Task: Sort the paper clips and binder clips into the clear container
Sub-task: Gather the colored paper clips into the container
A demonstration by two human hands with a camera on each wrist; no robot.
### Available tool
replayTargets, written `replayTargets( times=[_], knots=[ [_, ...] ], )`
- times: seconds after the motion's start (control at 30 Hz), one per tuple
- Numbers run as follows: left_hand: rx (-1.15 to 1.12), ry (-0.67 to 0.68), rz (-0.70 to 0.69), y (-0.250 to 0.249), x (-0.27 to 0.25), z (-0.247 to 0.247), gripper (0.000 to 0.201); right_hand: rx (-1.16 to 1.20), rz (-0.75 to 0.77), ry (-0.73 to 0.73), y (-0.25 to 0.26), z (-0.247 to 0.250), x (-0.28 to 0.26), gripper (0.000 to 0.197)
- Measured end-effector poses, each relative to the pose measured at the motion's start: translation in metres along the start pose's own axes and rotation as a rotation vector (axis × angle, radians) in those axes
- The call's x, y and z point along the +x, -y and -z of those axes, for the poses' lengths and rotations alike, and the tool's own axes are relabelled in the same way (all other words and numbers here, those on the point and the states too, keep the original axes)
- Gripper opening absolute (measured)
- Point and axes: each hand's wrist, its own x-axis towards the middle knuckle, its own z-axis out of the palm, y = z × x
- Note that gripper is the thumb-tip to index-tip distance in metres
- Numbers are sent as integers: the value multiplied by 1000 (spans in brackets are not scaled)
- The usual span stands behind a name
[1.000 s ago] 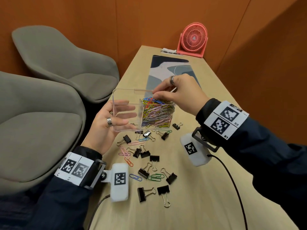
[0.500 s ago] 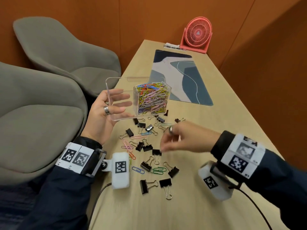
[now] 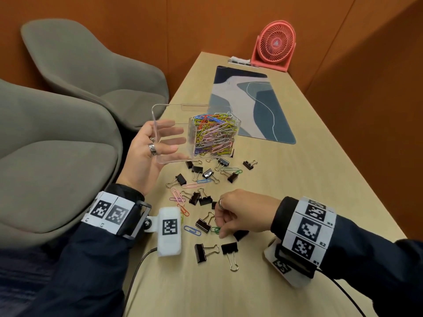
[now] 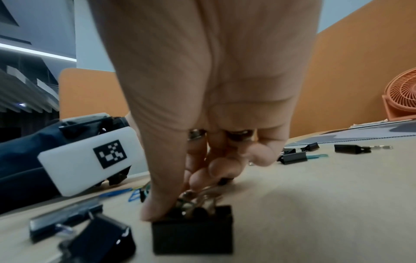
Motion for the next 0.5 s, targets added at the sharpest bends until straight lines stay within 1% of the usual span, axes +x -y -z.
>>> replayTargets(
  times=[0.1, 0.17, 0.2, 0.23, 0.27, 0.3, 0.4, 0.47, 0.5],
  knots=[
    [-7, 0, 2, 0, 0, 0, 50, -41, 57, -9, -1, -3, -3, 10],
    [-9, -1, 0, 0, 0, -1, 49, -65, 96, -25, -3, -6, -6, 12],
    [-9, -1, -2, 0, 0, -1, 49, -45, 106, -48, -5, -7, -7, 12],
    [-9, -1, -3, 0, 0, 0, 49, 29, 103, -89, -9, -7, -9, 12],
    [-9, 0, -5, 0, 1, 0, 49, 170, 85, -140, -13, -6, -11, 11],
    [-10, 0, -7, 1, 1, 0, 49, 366, 65, -192, -17, -5, -14, 12],
    [-16, 0, -11, 1, 1, 1, 50, 1010, 20, -304, -29, -2, -23, 12],
    [-17, 3, -9, 2, 1, 1, 50, 1342, -5, -302, -33, -2, -27, 11],
    [-16, 4, -9, 3, 1, 1, 50, 1463, -20, -288, -33, -2, -29, 11]
  ],
)
